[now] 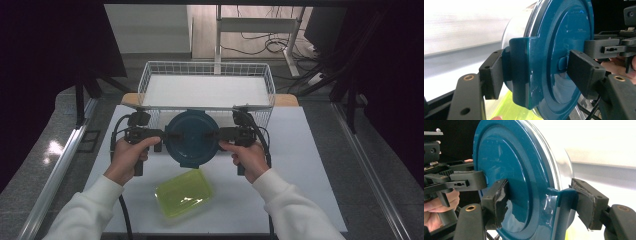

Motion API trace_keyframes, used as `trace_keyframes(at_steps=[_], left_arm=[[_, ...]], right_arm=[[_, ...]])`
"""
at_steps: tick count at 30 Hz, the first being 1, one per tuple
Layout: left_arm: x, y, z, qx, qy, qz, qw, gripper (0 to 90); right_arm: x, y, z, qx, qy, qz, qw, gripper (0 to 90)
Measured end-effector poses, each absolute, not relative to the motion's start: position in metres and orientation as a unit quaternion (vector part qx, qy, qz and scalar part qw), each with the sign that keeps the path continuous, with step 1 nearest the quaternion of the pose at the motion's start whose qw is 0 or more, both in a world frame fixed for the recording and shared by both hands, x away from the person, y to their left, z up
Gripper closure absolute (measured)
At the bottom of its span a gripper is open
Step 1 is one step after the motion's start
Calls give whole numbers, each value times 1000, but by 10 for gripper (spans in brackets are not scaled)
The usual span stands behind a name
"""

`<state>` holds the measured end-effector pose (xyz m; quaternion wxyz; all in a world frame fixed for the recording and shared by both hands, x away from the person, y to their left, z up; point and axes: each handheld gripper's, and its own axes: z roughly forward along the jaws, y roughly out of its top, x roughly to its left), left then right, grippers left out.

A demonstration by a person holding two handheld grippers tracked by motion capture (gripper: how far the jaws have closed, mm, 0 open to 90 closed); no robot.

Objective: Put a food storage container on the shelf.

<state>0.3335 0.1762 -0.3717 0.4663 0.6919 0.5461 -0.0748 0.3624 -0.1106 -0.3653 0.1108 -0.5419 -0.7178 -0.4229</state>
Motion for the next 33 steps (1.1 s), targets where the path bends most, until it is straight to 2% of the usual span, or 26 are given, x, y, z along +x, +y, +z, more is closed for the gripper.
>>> trace_keyframes(at_steps=[12,33], left_arm=[[338,166,-346,696,534,-65,476,328],[350,152,-319,706,517,-54,481,328]], right_arm=[[363,-122,-337,-536,-716,-438,91,316],[368,-136,-312,-531,-714,-451,75,317]])
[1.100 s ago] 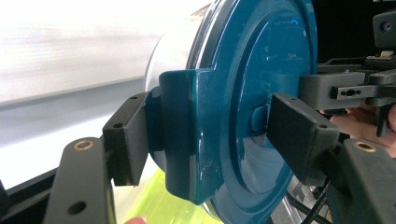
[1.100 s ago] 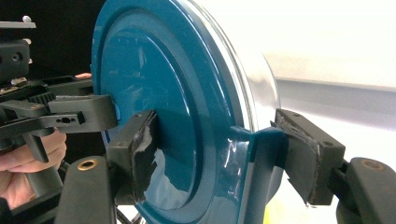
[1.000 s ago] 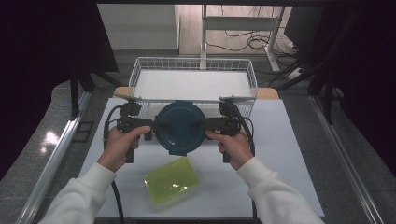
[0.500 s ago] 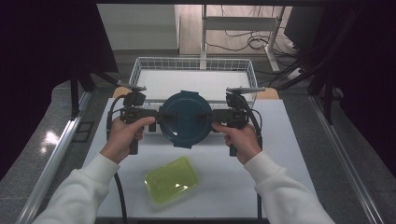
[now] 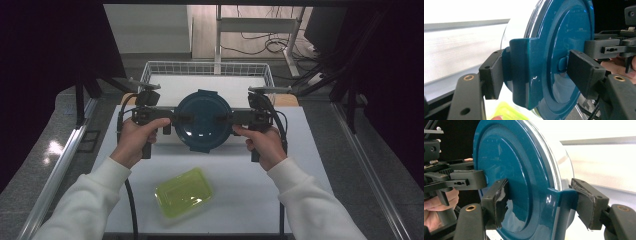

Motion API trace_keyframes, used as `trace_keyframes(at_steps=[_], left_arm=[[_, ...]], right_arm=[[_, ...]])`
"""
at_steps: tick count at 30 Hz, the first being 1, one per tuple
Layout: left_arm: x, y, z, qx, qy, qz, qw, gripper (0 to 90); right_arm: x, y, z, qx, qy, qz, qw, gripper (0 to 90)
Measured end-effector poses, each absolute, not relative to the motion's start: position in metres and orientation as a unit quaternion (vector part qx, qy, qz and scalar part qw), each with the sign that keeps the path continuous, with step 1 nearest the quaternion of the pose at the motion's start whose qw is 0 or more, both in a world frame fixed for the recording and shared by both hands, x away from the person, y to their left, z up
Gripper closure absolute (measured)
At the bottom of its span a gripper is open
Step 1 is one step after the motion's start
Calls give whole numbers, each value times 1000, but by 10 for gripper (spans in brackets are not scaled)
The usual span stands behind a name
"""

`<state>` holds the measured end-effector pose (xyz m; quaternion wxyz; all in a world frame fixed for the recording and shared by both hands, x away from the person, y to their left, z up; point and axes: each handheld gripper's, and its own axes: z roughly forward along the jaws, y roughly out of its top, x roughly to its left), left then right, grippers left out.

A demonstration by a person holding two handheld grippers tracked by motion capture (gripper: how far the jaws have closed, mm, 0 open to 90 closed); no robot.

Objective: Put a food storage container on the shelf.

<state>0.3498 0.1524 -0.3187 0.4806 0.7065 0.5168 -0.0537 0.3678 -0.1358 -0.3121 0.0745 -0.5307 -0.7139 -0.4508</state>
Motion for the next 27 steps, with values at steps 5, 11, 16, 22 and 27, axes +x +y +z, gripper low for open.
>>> trace_keyframes(at_steps=[5,11,16,22,27], left_arm=[[353,150,-313,704,516,-54,485,328],[359,148,-302,710,508,-46,485,330],[368,146,-295,708,508,-45,489,332],[379,144,-289,705,509,-43,491,335],[389,143,-285,705,506,-44,494,336]], right_arm=[[370,-138,-305,-528,-716,-450,68,317],[375,-141,-295,-525,-715,-457,65,317],[382,-144,-289,-525,-713,-461,64,319],[395,-147,-284,-526,-710,-464,67,321],[401,-149,-279,-522,-712,-465,60,321]])
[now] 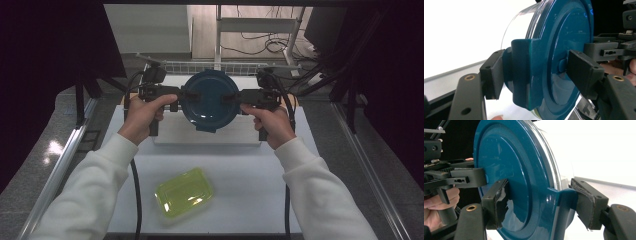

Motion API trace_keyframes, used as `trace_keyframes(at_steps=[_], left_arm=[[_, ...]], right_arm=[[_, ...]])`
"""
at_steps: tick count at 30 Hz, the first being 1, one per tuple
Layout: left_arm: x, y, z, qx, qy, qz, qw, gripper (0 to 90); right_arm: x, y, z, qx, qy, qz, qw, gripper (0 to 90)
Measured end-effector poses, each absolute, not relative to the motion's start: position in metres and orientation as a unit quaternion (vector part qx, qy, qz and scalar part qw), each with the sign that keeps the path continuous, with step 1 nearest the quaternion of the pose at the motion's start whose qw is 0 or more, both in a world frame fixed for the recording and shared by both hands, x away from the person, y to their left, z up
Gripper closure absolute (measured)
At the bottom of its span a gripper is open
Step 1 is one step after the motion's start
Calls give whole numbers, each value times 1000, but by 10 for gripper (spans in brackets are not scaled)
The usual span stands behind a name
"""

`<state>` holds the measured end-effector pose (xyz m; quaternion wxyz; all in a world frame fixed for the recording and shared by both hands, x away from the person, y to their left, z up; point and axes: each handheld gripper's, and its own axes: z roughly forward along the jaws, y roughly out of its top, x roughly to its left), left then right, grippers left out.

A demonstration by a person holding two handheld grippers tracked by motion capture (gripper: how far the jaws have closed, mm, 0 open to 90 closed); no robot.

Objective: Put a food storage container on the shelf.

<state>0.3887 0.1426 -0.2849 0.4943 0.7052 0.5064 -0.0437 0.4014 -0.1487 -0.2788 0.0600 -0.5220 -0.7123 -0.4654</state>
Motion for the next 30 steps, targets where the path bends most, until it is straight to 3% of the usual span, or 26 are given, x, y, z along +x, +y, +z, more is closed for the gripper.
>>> trace_keyframes(at_steps=[30], left_arm=[[442,143,-279,694,508,-52,509,338]], right_arm=[[459,-149,-260,-512,-726,-457,53,325]])
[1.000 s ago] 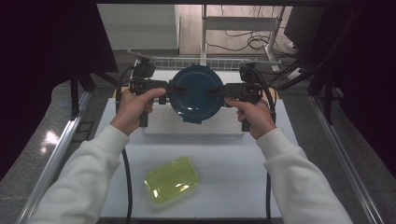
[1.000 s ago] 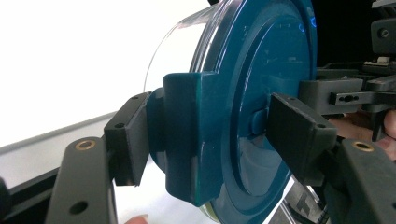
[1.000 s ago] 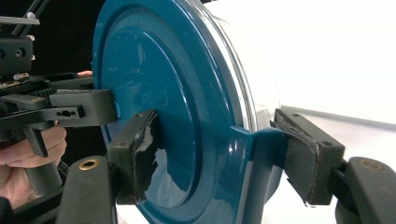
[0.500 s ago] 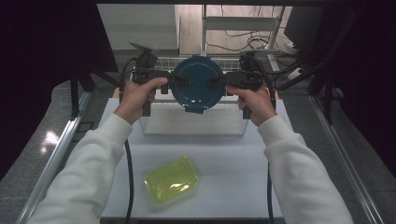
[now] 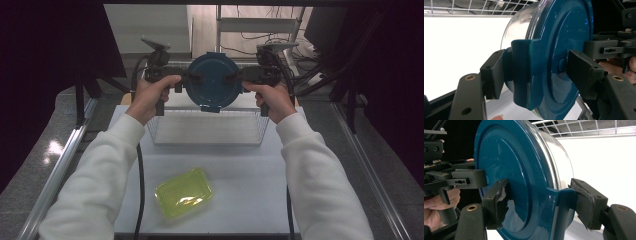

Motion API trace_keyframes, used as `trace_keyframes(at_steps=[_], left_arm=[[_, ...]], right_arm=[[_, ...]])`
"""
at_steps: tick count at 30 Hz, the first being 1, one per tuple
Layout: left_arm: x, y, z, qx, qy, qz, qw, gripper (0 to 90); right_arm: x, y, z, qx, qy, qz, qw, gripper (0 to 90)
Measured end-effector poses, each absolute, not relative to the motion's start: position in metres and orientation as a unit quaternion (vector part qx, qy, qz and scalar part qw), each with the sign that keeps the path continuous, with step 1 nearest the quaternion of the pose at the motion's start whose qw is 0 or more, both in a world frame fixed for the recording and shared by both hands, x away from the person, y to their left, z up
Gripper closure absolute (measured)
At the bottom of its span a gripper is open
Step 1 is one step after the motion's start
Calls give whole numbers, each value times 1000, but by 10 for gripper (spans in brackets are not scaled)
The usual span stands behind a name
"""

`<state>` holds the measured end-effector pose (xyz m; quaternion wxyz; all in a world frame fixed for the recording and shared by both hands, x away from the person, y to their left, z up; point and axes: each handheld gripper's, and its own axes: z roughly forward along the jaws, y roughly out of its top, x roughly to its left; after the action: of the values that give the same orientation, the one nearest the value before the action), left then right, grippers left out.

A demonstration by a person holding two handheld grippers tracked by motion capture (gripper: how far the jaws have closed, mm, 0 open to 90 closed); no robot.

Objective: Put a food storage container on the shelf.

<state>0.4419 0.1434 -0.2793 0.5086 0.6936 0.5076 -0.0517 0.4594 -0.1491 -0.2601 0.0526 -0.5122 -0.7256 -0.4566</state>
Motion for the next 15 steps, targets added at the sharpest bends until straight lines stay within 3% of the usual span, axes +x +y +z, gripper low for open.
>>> trace_keyframes(at_steps=[15], left_arm=[[477,143,-294,697,515,-66,495,346]], right_arm=[[499,-152,-275,-530,-713,-454,75,324]])
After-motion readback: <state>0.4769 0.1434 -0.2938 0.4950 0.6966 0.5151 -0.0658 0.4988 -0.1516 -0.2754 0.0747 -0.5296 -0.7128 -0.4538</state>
